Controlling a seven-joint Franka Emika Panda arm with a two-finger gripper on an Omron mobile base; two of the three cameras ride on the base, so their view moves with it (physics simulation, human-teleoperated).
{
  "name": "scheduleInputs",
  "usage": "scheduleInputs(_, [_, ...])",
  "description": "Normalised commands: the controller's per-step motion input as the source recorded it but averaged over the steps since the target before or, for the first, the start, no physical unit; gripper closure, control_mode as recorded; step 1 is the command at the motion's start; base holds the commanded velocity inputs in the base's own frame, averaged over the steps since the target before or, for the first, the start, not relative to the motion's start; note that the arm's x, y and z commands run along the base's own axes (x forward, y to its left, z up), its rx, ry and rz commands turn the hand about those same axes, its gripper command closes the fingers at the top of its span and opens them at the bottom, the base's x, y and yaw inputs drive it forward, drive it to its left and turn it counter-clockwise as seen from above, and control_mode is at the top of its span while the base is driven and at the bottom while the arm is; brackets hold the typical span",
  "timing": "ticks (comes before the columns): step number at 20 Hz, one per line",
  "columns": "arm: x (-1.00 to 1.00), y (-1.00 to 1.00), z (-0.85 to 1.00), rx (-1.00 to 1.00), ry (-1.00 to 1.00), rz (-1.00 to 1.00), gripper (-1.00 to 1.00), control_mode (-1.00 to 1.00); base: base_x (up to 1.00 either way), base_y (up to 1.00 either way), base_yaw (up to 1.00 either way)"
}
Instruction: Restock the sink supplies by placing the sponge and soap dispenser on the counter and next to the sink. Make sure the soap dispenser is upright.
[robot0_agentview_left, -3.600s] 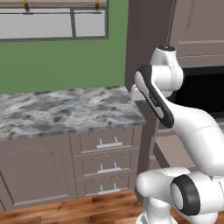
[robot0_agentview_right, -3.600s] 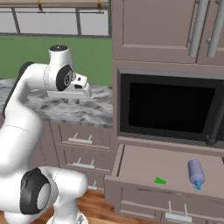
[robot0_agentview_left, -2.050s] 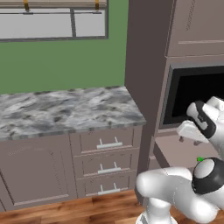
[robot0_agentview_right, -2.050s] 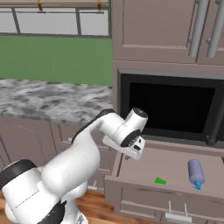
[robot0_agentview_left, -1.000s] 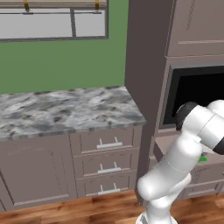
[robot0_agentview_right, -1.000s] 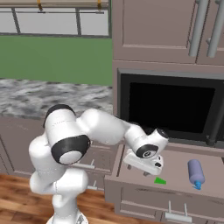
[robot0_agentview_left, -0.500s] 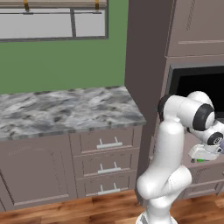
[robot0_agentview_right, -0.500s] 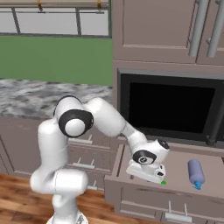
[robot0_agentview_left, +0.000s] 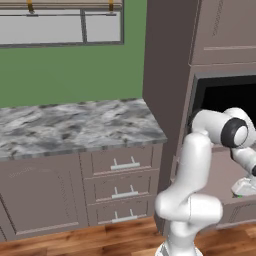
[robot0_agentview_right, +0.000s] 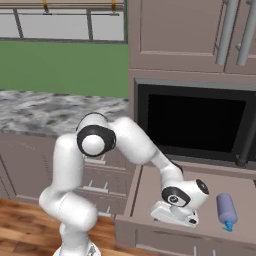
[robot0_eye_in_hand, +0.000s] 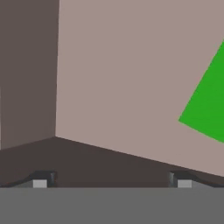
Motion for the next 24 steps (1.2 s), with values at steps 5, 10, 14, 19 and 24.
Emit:
scheduleInputs(5, [-0.90,-0.14,0.05,0.01,0.09,0.00,-1.00,-1.00,0.00,0.00,0.00])
scheduleInputs(10, [-0.23,-0.34,0.34,0.00,0.14,0.00,-1.00,-1.00,0.00,0.00,0.00])
scheduleInputs(14, [0.46,-0.65,0.16,0.00,0.02,0.01,-1.00,-1.00,0.00,0.00,0.00])
scheduleInputs(19, [0.14,-0.61,-0.02,-0.07,-0.02,0.01,-1.00,-1.00,0.00,0.00,0.00])
scheduleInputs(24, [0.02,-0.53,-0.01,-0.09,-0.11,0.01,-1.00,-1.00,0.00,0.00,0.00])
